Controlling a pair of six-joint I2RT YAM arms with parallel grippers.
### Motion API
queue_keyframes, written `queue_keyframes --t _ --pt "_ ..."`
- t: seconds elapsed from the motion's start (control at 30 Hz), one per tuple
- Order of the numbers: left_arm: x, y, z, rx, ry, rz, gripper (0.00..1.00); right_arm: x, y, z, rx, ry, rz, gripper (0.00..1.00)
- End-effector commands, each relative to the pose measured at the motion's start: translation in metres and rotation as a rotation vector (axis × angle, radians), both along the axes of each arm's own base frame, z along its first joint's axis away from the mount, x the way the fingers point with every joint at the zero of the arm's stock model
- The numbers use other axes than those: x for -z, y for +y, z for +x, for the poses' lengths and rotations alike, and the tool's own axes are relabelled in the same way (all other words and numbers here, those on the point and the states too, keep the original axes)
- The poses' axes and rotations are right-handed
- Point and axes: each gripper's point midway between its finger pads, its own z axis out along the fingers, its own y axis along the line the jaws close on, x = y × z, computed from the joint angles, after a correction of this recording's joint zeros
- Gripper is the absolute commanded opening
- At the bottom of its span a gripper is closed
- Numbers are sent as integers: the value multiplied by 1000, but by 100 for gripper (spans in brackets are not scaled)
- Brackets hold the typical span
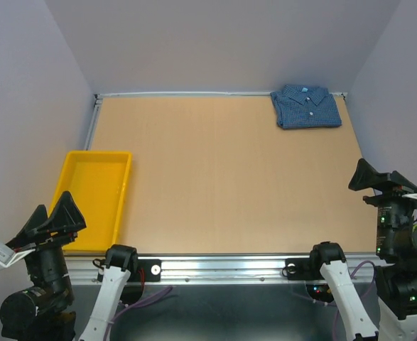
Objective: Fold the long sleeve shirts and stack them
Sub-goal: Neatly place the folded shirt to the corner
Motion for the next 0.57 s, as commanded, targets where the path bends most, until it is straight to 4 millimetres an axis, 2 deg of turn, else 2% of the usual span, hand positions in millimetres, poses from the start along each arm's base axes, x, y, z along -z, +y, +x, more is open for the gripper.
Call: queue_keyframes --t 0.0,0.27,0.53 --pt "-11 6 -3 -29 -63 -9 99 -5 3 2 -19 -39 -17 100" --pt "-1 11 -2 -56 -51 -29 99 2 5 6 -27 -21 -36 100" --pt "1 11 -1 -53 -51 -38 99 5 7 7 -39 -24 -35 100"
